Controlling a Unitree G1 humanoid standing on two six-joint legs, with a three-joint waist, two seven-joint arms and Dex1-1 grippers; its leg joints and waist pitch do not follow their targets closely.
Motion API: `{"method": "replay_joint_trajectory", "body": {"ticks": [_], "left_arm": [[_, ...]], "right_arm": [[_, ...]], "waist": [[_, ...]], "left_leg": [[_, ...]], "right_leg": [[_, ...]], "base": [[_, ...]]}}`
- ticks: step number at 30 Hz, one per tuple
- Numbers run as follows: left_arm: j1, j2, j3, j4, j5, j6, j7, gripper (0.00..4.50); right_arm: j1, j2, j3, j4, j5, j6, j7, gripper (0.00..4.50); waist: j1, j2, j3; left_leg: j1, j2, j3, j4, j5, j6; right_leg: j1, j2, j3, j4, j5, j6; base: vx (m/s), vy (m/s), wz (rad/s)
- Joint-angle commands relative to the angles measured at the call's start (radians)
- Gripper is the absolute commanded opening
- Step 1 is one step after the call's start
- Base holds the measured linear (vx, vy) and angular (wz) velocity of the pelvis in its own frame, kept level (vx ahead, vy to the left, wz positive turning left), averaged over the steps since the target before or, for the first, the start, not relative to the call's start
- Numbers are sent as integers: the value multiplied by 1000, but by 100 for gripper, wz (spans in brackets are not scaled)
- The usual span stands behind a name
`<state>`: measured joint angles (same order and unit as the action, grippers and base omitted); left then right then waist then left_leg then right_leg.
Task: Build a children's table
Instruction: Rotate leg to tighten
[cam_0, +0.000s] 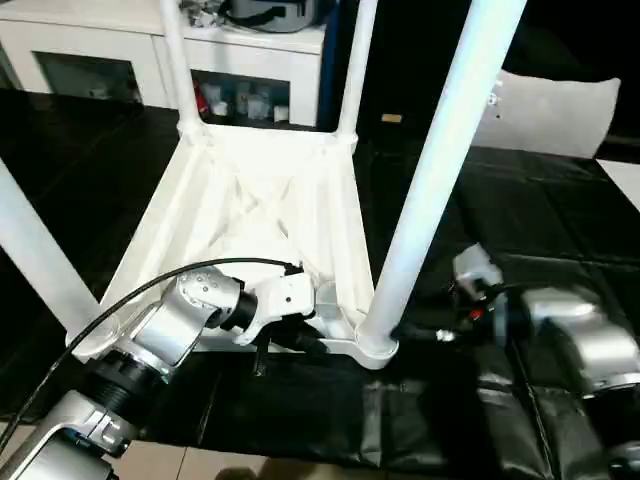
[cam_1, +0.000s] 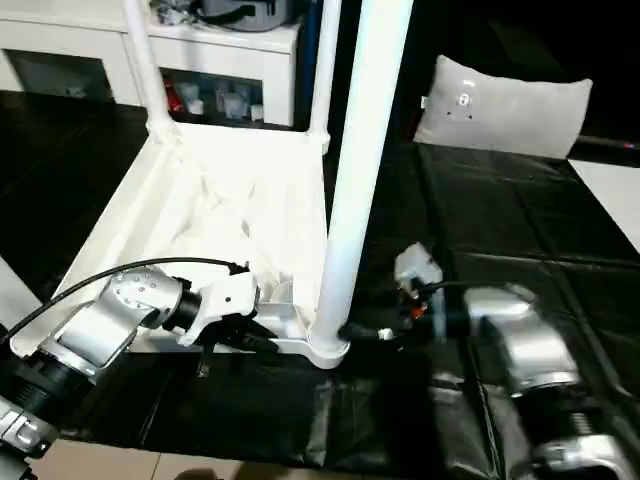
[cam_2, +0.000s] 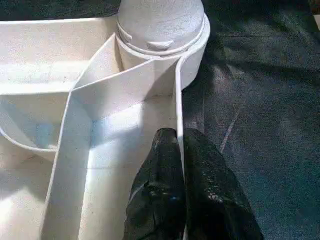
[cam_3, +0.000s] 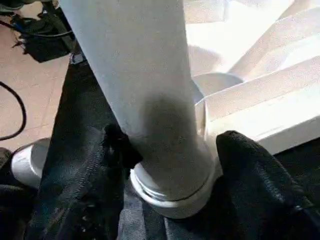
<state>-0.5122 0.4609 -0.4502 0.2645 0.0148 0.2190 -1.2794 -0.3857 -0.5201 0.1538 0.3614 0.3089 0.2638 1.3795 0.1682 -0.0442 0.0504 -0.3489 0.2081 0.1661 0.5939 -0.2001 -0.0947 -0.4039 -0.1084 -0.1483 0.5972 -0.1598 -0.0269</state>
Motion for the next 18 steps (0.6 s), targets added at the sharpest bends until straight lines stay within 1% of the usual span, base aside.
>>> {"method": "replay_joint_trajectory", "body": {"ticks": [1, 3, 5, 7, 8, 10, 13, 14, 16, 18], "left_arm": [[-26, -15, -21, -24, -16, -30, -48, 0], [-26, -10, -21, -22, -17, -33, -49, 0], [-28, -7, -23, -15, -17, -38, -50, 0], [-29, -8, -23, -12, -16, -40, -50, 0], [-29, -9, -22, -10, -15, -41, -49, 0], [-31, -12, -22, -5, -14, -43, -48, 0], [-30, -16, -19, -4, -16, -40, -45, 0], [-27, -19, -15, -5, -20, -33, -40, 0], [-20, -32, -1, -14, -33, -1, -19, 0], [-17, -52, 16, -19, -35, 42, 27, 0]], "right_arm": [[-20, -3, -2, -3, 2, 9, 5, 256], [-22, -1, 0, 0, 3, 8, 7, 236], [-27, 6, 0, 11, 7, 2, 14, 218], [-28, 11, 1, 15, 8, 1, 19, 204], [-26, 15, 2, 14, 11, 1, 20, 200], [-21, 22, 4, 8, 19, 5, 20, 193], [-9, 27, 2, -7, 29, 13, 19, 180], [3, 31, -4, -23, 40, 23, 16, 170], [37, 49, -26, -72, 67, 48, -19, 157], [54, 76, -42, -96, 63, 58, -95, 152]], "waist": [[-5, 2, -69], [-3, 3, -69], [-3, 3, -69], [-3, 2, -68], [-3, 4, -68], [-4, 2, -67], [-5, 1, -65], [-5, 3, -66], [-4, 4, -66], [-5, 3, -67]], "left_leg": [[-1, 35, -3, -71, -155, 31], [-1, 35, -2, -70, -152, 32], [-1, 35, -2, -70, -152, 32], [0, 34, -2, -71, -164, 29], [0, 34, -2, -72, -171, 26], [0, 33, -3, -72, -178, 25], [0, 32, -3, -73, -194, 22], [1, 32, -3, -73, -194, 22], [1, 33, -4, -73, -189, 22], [0, 34, -6, -74, -178, 18]], "right_leg": [[62, -60, 67, -63, -265, -159], [62, -59, 68, -61, -248, -167], [62, -60, 68, -60, -245, -170], [62, -60, 67, -63, -264, -165], [62, -61, 67, -65, -279, -161], [62, -61, 67, -67, -296, -152], [61, -61, 66, -74, -345, -132], [61, -62, 66, -76, -352, -128], [60, -61, 66, -74, -343, -126], [60, -61, 66, -70, -319, -131]], "base": [[0, 0, 0], [0, 0, 0], [0, 0, 0], [0, 0, 0], [0, 0, 0], [0, 0, 0], [0, 0, 0], [0, 0, 0], [0, 0, 0], [0, 0, 0]]}}
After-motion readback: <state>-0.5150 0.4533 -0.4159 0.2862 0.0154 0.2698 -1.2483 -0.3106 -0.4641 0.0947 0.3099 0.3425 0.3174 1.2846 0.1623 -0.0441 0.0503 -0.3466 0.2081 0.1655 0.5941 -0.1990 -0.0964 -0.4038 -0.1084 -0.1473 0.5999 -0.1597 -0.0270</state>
